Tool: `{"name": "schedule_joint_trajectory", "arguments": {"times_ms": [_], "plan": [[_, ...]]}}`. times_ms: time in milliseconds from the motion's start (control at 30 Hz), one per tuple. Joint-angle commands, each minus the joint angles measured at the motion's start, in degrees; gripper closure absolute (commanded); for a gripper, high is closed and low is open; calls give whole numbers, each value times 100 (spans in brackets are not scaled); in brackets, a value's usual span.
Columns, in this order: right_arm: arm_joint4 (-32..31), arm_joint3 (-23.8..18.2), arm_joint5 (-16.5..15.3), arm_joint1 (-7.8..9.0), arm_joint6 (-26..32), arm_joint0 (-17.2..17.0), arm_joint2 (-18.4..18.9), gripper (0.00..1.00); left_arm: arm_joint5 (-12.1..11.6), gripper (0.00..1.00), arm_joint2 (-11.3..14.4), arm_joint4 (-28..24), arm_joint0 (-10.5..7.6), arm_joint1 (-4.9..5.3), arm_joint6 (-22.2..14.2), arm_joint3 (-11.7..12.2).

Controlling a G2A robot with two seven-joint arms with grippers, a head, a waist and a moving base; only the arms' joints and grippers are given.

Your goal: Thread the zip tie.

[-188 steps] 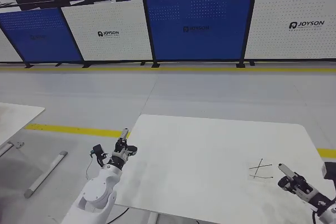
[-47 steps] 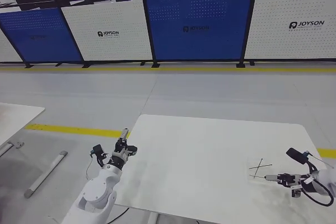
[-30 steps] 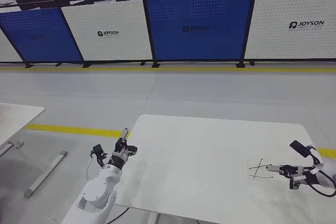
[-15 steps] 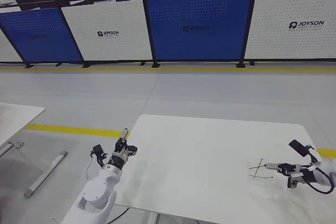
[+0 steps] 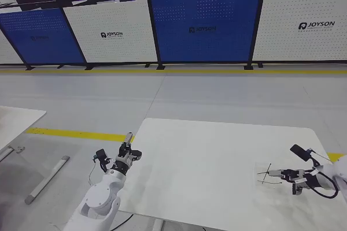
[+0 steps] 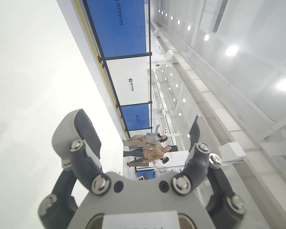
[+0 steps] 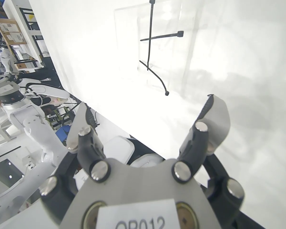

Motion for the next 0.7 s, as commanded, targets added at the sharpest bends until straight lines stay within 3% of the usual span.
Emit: {"name": "schedule_joint_trajectory", "arguments": {"times_ms": [0,67,167,200,267,300,333,367,667], "plan": [[65,0,-56,-1,-33,-14,22,0,0,0,0,0,0,0,0,0],[224,85,-261,18,-220,-128,147,0,0,0,0,0,0,0,0,0],[287,60,-302,48,-240,-192,246,0,0,0,0,0,0,0,0,0],[294,49,-279,60,-234,-210,280,5,0,0,0,0,0,0,0,0],[294,24,-267,77,-182,-228,306,28,0,0,0,0,0,0,0,0],[292,20,-254,86,-139,-231,313,31,0,0,0,0,0,0,0,0],[265,26,-225,92,-90,-225,305,45,0,0,0,0,0,0,0,0],[240,38,-165,96,-65,-209,295,53,0,0,0,0,0,0,0,0],[139,315,348,51,-131,39,54,64,0,0,0,0,0,0,0,0]]}}
